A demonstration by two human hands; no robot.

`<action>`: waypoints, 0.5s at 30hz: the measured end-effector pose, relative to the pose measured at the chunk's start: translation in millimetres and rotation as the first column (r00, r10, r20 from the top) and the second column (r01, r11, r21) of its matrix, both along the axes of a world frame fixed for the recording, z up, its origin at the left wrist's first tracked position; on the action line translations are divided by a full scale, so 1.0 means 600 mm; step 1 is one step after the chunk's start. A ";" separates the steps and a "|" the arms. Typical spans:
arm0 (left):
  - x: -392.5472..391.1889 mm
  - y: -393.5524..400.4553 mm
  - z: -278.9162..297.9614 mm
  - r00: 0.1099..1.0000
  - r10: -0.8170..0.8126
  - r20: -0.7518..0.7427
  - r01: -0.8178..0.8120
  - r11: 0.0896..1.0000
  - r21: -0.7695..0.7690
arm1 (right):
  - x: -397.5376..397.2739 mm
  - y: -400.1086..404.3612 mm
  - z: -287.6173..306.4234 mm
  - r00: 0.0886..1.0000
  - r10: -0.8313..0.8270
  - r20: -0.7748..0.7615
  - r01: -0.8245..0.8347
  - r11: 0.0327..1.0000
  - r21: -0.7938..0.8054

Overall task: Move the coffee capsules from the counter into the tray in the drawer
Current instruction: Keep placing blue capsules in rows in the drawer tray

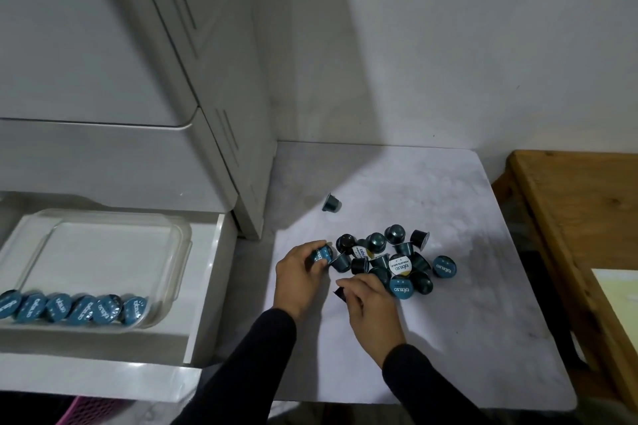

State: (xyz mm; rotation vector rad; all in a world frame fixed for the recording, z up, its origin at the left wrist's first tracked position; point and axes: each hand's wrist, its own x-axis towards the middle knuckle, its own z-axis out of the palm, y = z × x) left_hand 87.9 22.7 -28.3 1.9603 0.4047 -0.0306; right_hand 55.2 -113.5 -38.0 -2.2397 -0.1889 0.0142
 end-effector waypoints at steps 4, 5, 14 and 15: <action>-0.014 0.005 -0.004 0.998 0.065 -0.011 -0.065 0.997 -0.045 | -0.001 0.000 0.001 0.998 -0.013 -0.066 0.012 1.000 -0.016; -0.018 0.006 -0.005 0.997 0.080 -0.013 -0.081 0.995 -0.059 | -0.002 -0.001 0.000 0.997 -0.002 -0.082 0.000 1.000 -0.016; -0.039 0.005 0.005 0.972 0.233 -0.007 -0.230 0.956 -0.179 | 0.005 -0.003 0.019 0.968 -0.098 -0.230 0.127 0.985 0.117; -0.039 0.004 0.012 0.972 0.233 0.010 -0.227 0.955 -0.192 | 0.008 -0.004 0.029 0.960 -0.129 -0.247 0.172 0.972 0.162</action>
